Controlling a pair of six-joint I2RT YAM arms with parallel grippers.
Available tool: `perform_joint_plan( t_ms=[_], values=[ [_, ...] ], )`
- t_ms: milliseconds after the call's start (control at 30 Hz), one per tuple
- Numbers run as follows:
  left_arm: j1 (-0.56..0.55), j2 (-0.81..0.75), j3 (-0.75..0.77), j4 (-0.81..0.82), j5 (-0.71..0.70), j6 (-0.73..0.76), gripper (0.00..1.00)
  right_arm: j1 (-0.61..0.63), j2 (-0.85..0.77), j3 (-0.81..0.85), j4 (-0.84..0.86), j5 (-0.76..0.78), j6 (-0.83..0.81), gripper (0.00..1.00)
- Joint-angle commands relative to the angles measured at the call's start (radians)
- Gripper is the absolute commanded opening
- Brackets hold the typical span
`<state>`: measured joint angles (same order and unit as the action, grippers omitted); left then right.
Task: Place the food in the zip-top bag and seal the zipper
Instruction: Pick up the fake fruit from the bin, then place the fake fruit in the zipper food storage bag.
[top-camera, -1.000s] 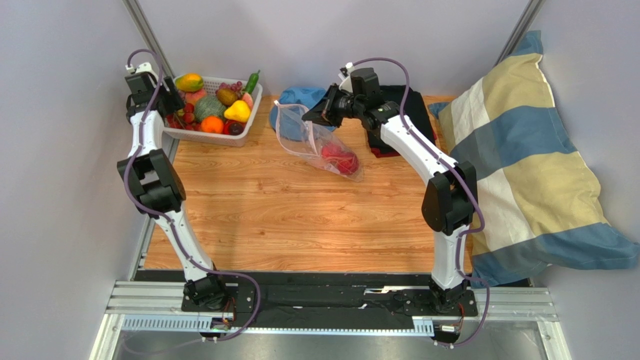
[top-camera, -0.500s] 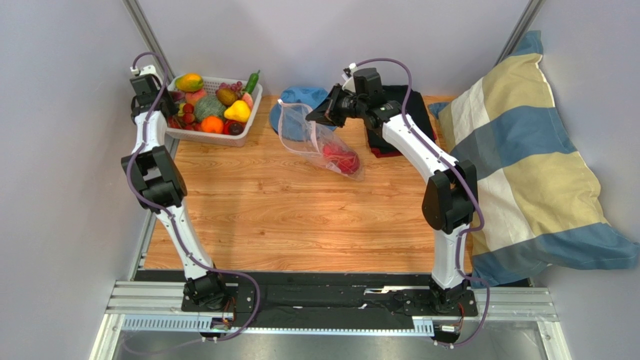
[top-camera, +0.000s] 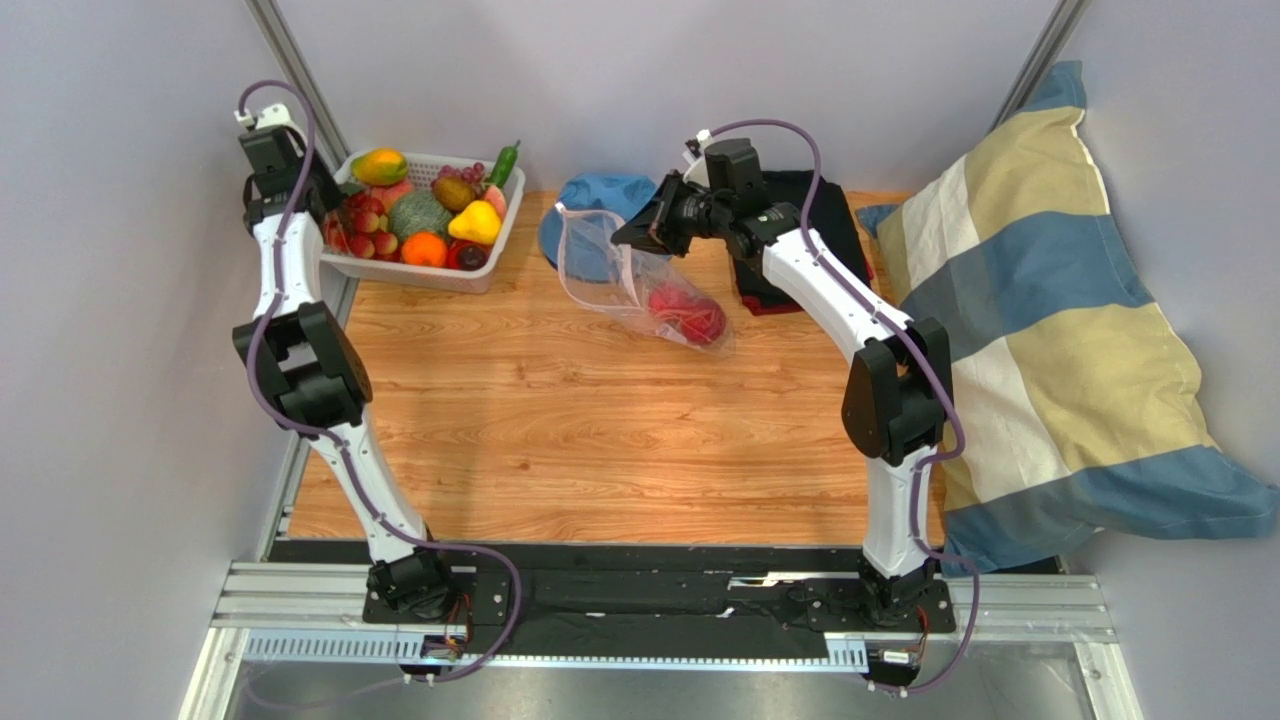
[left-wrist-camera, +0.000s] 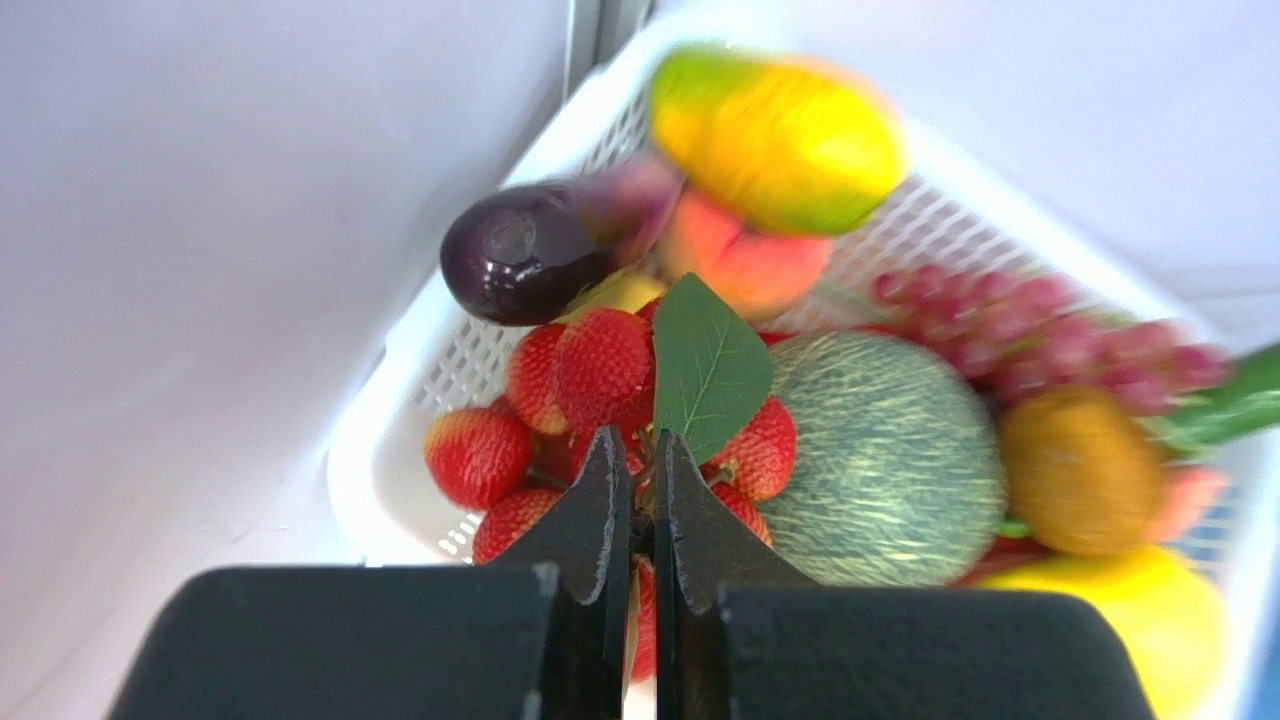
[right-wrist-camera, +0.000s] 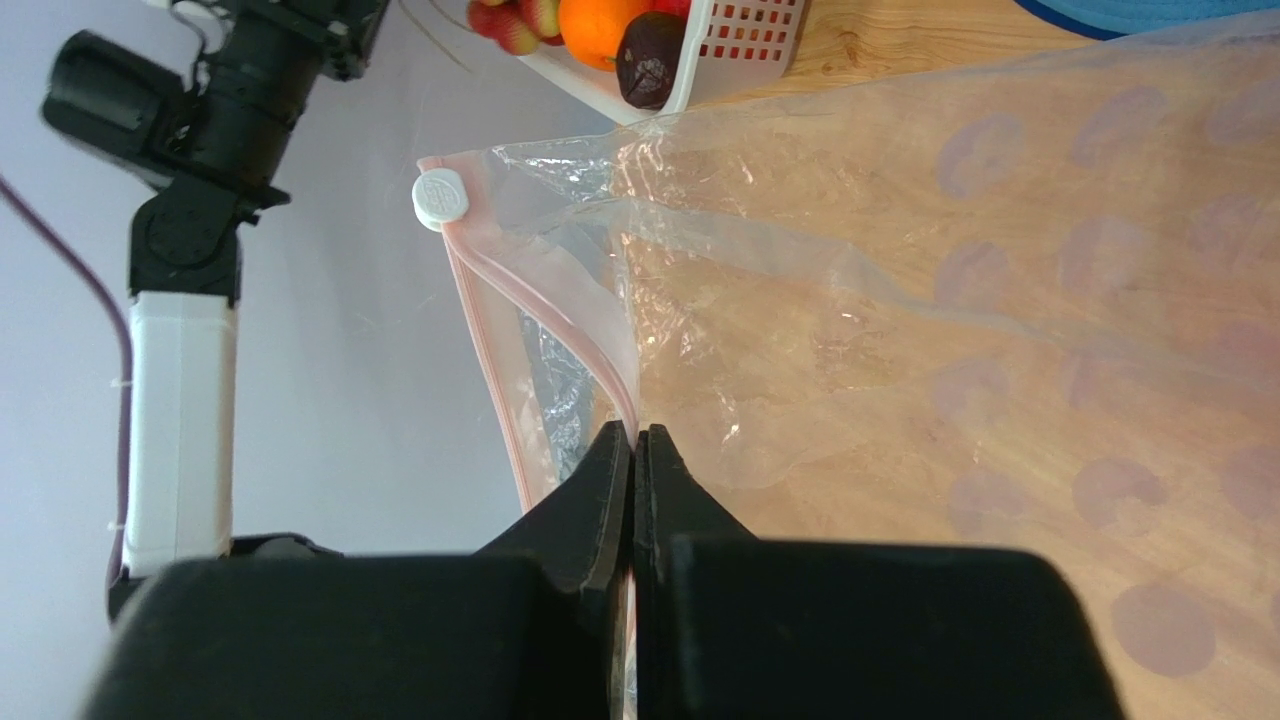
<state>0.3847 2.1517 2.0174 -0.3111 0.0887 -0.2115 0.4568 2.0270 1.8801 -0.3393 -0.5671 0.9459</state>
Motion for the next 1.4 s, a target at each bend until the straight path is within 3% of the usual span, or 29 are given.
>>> perform_joint_plan(
  t_ms=[0,300,500,900,1200,1367],
  values=[
    [0.003,-0.167,0.035,0.032,0.039,-0.045,0.0,0.002,-0.002,0.01,0.039,-0.014,0.013,0.0],
    [-0.001,-0.266,0.04,0.02,0.158,-0.075,0.0,0.057,0.033,0.112,0.108,-0.036,0.086,0.0],
    [-0.112,-0.397,0.029,0.021,0.267,-0.035,0.0,0.091,0.07,0.192,0.18,-0.04,0.192,0.0],
    [-0.34,-0.549,0.007,0.012,0.413,-0.176,0.0,0.089,0.087,0.063,0.194,-0.028,0.16,0.0],
    [-0.481,-0.635,-0.189,0.095,0.511,-0.336,0.0,0.088,0.091,0.071,0.183,-0.02,0.157,0.0],
    [-0.506,-0.708,-0.338,0.092,0.526,-0.33,0.0,0.077,0.084,0.067,0.177,-0.017,0.157,0.0]
  ],
)
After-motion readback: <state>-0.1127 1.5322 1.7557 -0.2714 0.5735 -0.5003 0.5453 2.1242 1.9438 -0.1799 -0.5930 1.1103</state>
